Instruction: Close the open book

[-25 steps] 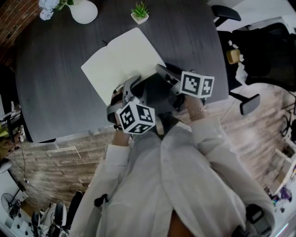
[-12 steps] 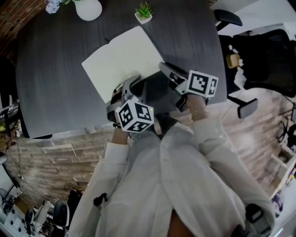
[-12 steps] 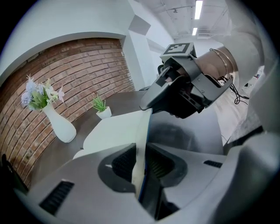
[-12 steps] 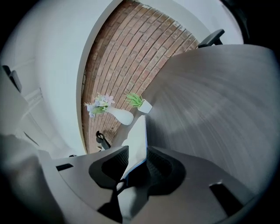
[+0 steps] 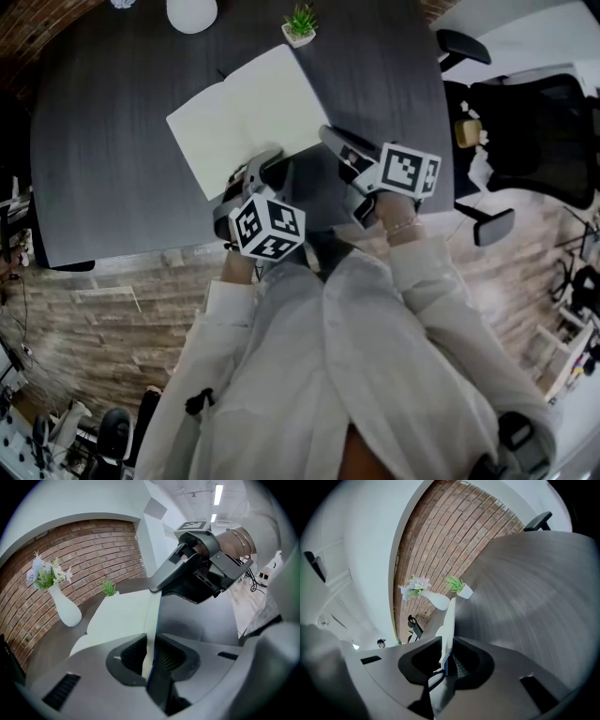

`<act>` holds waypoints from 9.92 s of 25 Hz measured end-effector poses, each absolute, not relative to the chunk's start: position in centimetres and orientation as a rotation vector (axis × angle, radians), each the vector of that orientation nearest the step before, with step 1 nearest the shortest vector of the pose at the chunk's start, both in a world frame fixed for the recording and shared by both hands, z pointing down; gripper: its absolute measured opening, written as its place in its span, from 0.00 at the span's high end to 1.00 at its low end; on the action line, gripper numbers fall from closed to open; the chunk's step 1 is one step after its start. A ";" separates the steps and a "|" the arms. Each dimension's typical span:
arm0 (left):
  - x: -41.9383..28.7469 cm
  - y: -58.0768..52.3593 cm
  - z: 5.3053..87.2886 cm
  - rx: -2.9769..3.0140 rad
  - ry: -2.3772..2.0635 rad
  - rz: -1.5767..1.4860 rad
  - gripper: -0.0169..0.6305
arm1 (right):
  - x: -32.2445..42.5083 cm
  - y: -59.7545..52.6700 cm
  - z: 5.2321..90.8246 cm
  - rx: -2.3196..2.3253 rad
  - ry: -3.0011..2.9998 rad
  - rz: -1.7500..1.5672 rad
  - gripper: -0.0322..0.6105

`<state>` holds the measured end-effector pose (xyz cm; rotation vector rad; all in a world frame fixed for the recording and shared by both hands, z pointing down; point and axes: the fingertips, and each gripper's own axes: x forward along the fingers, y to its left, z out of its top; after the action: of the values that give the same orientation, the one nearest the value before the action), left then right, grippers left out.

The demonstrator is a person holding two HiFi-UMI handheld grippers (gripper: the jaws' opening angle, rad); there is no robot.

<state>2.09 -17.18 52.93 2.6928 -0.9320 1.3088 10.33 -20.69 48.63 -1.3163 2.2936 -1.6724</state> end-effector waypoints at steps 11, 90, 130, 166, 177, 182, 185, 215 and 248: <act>1.0 -16.8 51.5 2.605 -1.055 1.104 0.87 | 7.5 -20.3 45.9 -1.289 2.577 -1.474 0.90; -20.7 -12.7 50.8 2.014 -1.338 0.298 0.96 | -14.3 -14.8 51.7 -0.740 3.273 -1.522 0.90; -19.9 -13.7 51.9 2.089 -1.182 0.353 0.96 | -15.7 -14.0 54.7 -1.113 3.644 -1.075 0.85; -19.9 -15.4 48.5 2.166 -1.170 0.312 0.96 | -15.5 -14.1 50.9 -0.855 3.485 -1.227 0.68; -18.9 -16.0 43.3 2.297 -1.162 0.246 0.96 | -13.7 -17.2 42.3 -0.946 3.153 -0.943 0.68; -18.6 -16.5 41.4 2.329 -1.186 0.219 0.96 | -13.0 -17.4 38.6 -0.949 3.110 -0.802 0.69; -18.5 -16.7 40.1 2.343 -1.211 0.175 0.96 | -12.3 -17.5 37.3 -0.987 3.089 -0.745 0.77; -16.6 -14.5 40.5 2.326 -1.263 0.380 0.97 | -9.2 -15.1 36.8 -1.142 3.037 -0.653 0.94; -16.1 -13.6 42.2 2.310 -1.173 0.386 0.97 | -10.7 -14.0 39.0 -1.086 3.109 -0.718 0.94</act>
<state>-16.06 -13.56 42.23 2.3102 -1.1734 0.3858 -10.66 -14.02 38.97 -1.0863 3.1092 -0.7184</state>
